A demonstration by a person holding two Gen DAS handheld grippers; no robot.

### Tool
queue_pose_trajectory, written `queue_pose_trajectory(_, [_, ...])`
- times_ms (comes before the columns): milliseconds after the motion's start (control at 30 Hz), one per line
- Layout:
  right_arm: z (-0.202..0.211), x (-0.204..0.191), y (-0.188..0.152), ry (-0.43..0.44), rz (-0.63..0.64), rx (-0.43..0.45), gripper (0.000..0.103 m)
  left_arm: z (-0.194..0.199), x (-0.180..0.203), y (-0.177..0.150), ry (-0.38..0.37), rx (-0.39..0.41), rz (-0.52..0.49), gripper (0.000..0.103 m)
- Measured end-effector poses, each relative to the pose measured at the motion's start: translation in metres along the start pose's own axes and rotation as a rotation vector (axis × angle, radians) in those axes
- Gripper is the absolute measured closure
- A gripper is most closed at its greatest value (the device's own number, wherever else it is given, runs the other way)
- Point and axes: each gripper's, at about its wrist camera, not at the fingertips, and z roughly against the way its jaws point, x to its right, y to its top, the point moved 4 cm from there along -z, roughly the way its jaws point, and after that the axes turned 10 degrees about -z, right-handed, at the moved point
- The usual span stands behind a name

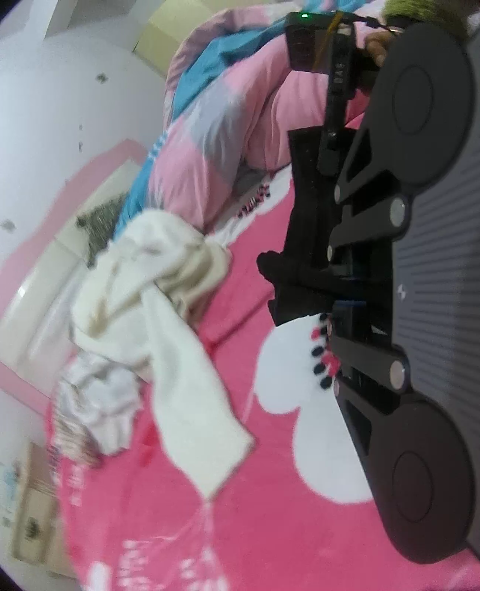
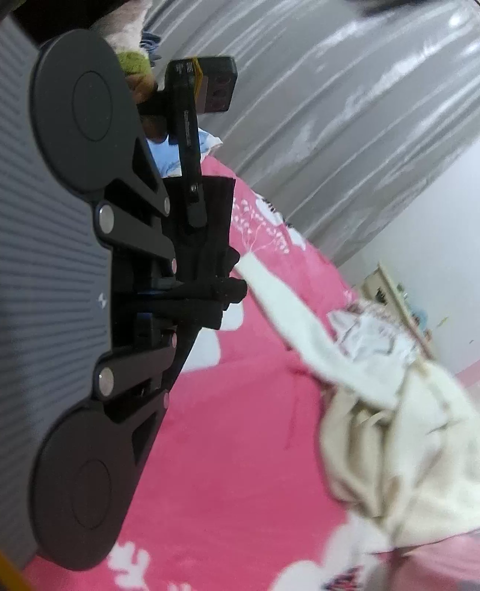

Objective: Fold clothes
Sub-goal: 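Lift the folded T-shirt off the bedspread with both grippers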

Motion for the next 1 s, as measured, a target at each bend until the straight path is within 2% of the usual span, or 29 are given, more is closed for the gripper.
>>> queue_pose_trajectory(367, [0.038,-0.073,-0.004,0.017,0.201,0.09,0.097,0.082,0.037,-0.008,0.005,0.102,-0.056,0.097])
queue_pose_trajectory(533, [0.041,-0.099,-0.008,0.011,0.264,0.097,0.097,0.115,0.044,-0.015,0.02,0.136,-0.061,0.097])
queue_pose_trajectory(633, [0.04,-0.117,-0.007,0.036,0.295,0.101,0.097,0.143,0.044,-0.02,0.048,0.175,-0.046,0.098])
queue_pose_trajectory(767, [0.027,-0.147,-0.001,0.082,0.363,0.065,0.097,0.181,0.039,-0.028,0.106,0.24,-0.007,0.098])
queue_pose_trajectory(1000, [-0.022,-0.21,0.016,0.208,0.483,-0.03,0.097,0.245,0.027,-0.034,0.211,0.344,0.041,0.098])
